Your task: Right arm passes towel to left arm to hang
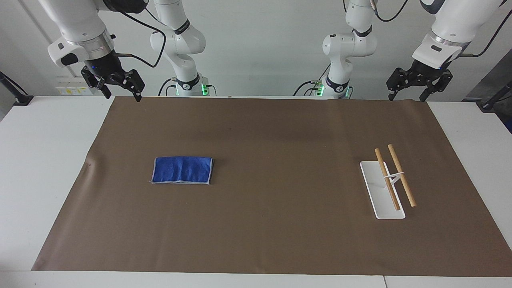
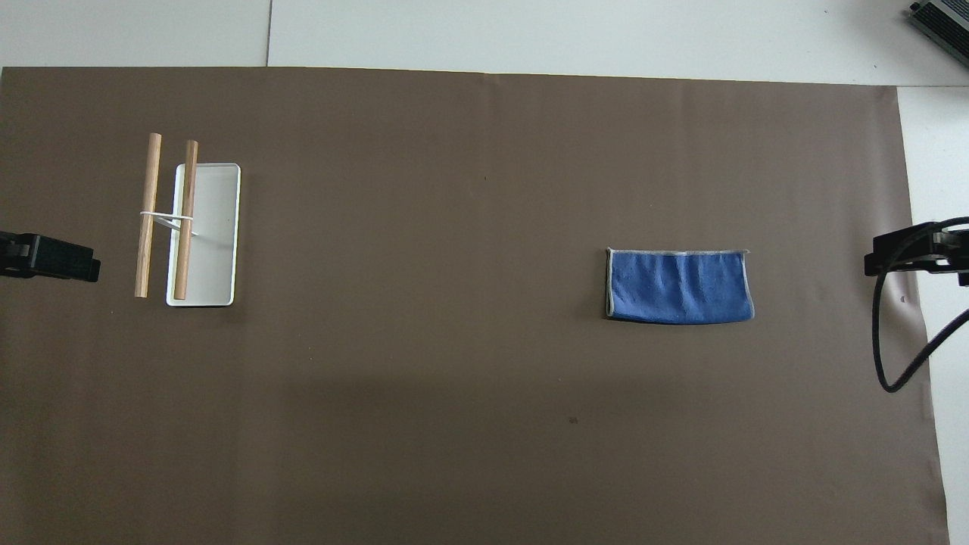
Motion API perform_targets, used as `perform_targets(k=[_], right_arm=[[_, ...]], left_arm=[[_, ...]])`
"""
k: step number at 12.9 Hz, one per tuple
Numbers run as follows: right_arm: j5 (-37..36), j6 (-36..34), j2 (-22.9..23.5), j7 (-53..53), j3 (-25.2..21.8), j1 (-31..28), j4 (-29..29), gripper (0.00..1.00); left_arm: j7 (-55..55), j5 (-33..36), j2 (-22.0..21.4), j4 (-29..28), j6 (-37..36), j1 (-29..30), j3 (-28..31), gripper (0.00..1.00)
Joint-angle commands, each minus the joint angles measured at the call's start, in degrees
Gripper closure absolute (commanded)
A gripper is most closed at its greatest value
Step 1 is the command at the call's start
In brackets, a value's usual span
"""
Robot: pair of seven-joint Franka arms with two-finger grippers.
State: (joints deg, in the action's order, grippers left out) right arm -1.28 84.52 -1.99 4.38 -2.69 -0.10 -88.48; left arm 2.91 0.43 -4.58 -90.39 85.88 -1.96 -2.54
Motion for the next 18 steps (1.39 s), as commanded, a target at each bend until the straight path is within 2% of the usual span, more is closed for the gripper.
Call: perform_targets(k=[1,3,5,8,9,11,13,15,18], right_arm=[[0.32,0.99,-1.62,-0.25,0.14,-0.17,-2.04,0.0],[0.32,1.6,-1.79,-0.25,0.14,-0.17,-2.74,0.0],[0.32,3.36,-3.46,-0.42,0.14,-0.08,-6.16,0.0],[0.32,4.06,-3.81,-0.25,0.14,0.62,-6.96,0.0],[0.32,6.51,-4.16,-0.33,0.14,0.63,-8.71,0.0],[0.41,16.24,-7.58,-0.25,0.23,1.58,-17.29,0.0],[0.41,21.54,-9.61,0.1,0.14,3.96,-22.76,0.0],[0.41,26.28,-8.83,-0.33,0.14,4.05,-25.93,0.0],[0.41,36.03,-5.32,-0.42,0.23,5.01,-31.03,0.0]], left_arm=[[-0.8,0.71,-0.69,-0.84,-0.27,-0.5,0.34,0.0],[-0.71,0.71,-0.69,-0.84,-0.36,-0.5,0.34,0.0],[-0.88,0.71,-0.69,-0.84,-0.27,-0.5,0.34,0.0],[-0.8,0.71,-0.69,-0.84,-0.36,-0.06,0.51,0.0],[-0.8,0.71,-0.69,-0.93,-0.36,-0.06,0.43,0.0],[-0.8,0.71,-0.69,-1.1,-0.36,-0.15,0.52,0.0],[-0.89,0.71,-0.69,-1.1,-0.36,-0.15,0.52,0.0],[-0.89,0.71,-0.69,-1.1,-0.36,-0.15,0.52,0.0],[-0.71,0.71,-0.78,-1.19,-0.45,-0.15,0.52,0.0]])
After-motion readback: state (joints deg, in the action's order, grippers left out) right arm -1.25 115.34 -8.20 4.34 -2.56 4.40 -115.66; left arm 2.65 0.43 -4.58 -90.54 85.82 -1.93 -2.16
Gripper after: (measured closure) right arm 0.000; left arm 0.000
